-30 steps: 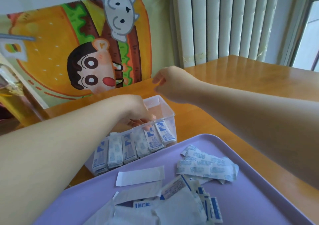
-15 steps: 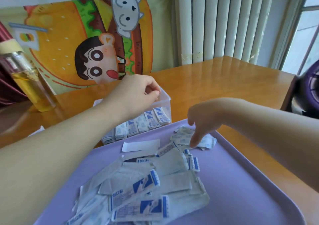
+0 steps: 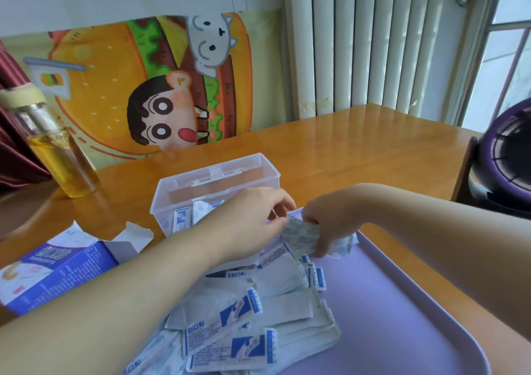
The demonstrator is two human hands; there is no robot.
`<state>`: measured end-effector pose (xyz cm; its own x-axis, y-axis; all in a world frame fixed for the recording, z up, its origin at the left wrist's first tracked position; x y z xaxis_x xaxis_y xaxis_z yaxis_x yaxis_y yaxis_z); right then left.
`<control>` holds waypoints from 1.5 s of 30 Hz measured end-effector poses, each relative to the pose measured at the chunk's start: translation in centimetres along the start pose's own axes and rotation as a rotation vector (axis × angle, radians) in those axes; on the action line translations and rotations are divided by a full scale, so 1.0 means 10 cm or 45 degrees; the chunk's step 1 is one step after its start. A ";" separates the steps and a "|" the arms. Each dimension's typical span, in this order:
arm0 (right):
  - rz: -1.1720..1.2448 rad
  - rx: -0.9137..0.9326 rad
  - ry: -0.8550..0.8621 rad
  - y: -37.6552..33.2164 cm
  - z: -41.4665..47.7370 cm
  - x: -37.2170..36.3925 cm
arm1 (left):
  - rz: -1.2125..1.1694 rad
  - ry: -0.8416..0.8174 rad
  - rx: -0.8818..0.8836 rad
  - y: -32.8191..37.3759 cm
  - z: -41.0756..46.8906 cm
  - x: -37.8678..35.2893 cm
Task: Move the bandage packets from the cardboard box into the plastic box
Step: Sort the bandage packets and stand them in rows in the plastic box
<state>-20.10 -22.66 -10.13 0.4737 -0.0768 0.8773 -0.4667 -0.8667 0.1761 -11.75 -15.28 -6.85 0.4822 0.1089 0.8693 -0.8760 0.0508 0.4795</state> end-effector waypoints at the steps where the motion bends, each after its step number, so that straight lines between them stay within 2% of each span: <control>1: 0.050 0.011 0.032 0.00 -0.01 0.00 | -0.001 -0.020 0.020 -0.02 0.02 -0.05; 4: 0.113 0.036 0.154 0.02 0.00 0.03 | -0.020 -0.050 0.063 -0.06 0.06 -0.15; 9: 0.053 0.013 0.452 0.02 0.04 0.15 | -0.152 0.008 0.144 -0.12 0.15 -0.17; 13: 0.131 -0.030 0.463 0.05 0.06 0.05 | -0.113 0.005 0.243 -0.22 0.15 -0.21; 16: 0.043 -0.138 0.458 0.18 -0.01 0.03 | -0.066 0.002 0.245 -0.24 0.14 -0.22; 23: 0.137 -0.139 0.438 0.27 -0.01 -0.01 | 0.249 -0.193 0.286 -0.26 0.16 -0.30; 36: 0.453 -0.089 0.550 0.31 -0.02 -0.07 | 0.245 -0.366 0.271 -0.20 0.21 -0.38; 39: 0.465 -0.070 0.666 0.30 -0.07 0.04 | 0.248 -0.357 0.271 -0.18 0.22 -0.38; 42: 0.536 -0.041 0.904 0.36 -0.22 0.34 | 0.206 -0.290 0.240 -0.06 0.19 -0.25; 45: 0.960 0.077 1.118 0.39 -0.38 0.66 | 0.050 -0.063 0.160 0.12 0.13 0.13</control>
<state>-21.67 -24.66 -1.93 -0.6020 -0.2360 0.7628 -0.3624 -0.7705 -0.5244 -12.13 -16.33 -4.97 0.4503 0.0590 0.8909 -0.8877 -0.0774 0.4538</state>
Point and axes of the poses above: each hand's wrist, its own z-axis towards the middle knuckle, its own x-axis out of the back of the hand, y = z × x, the point moved 6 cm from there along z, towards the middle knuckle, and after that the axes turned 11 degrees about -z, right-handed, at the moved point
